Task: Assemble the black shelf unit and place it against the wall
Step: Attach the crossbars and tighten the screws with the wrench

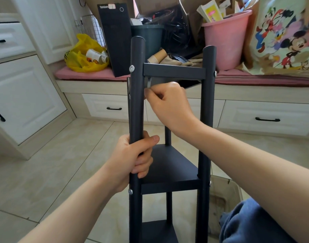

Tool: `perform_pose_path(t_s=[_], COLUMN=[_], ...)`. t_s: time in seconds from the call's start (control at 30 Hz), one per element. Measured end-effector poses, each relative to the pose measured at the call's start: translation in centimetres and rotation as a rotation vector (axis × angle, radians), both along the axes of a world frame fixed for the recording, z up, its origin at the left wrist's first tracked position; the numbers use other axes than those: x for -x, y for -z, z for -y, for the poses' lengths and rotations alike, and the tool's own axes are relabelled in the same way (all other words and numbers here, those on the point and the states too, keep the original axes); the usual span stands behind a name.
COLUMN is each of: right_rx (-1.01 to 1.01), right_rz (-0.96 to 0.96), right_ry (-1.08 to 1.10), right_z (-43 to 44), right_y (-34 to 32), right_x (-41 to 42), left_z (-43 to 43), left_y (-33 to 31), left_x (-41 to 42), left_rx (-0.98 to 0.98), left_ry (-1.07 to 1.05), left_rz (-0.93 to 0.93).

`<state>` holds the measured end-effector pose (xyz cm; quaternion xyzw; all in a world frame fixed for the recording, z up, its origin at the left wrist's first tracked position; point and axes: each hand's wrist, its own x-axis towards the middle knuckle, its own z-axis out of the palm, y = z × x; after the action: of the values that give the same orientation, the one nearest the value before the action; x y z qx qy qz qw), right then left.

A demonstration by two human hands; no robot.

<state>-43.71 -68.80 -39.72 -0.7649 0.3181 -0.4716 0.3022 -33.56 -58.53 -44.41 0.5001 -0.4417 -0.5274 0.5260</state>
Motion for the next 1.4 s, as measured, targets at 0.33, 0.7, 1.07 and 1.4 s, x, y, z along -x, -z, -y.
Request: perform_pose_path(t_s=[0.33,0.7,1.07,1.4], right_rx=[0.093,0.041,-0.002,0.000], right_rz=[0.069,0.039,0.072,0.068], right_ry=[0.103,0.059,0.032,0.027], right_z=[1.3,0.6,0.4,0.5], right_y=[0.7,0.8,0.3,0.5], right_x=[-2.4,-1.5,0.2,-0.8], left_z=[0.0,0.2,0.3,0.3], left_y=[0.2,0.0,-0.2,-0.1], left_x=[-0.5,-0.6,0.0,-0.1], left_rx=[0.003,0.004,-0.004,-0.009], left_ry=[0.023,0.025,0.011,0.029], left_rz=[0.001,0.020,0.003,-0.014])
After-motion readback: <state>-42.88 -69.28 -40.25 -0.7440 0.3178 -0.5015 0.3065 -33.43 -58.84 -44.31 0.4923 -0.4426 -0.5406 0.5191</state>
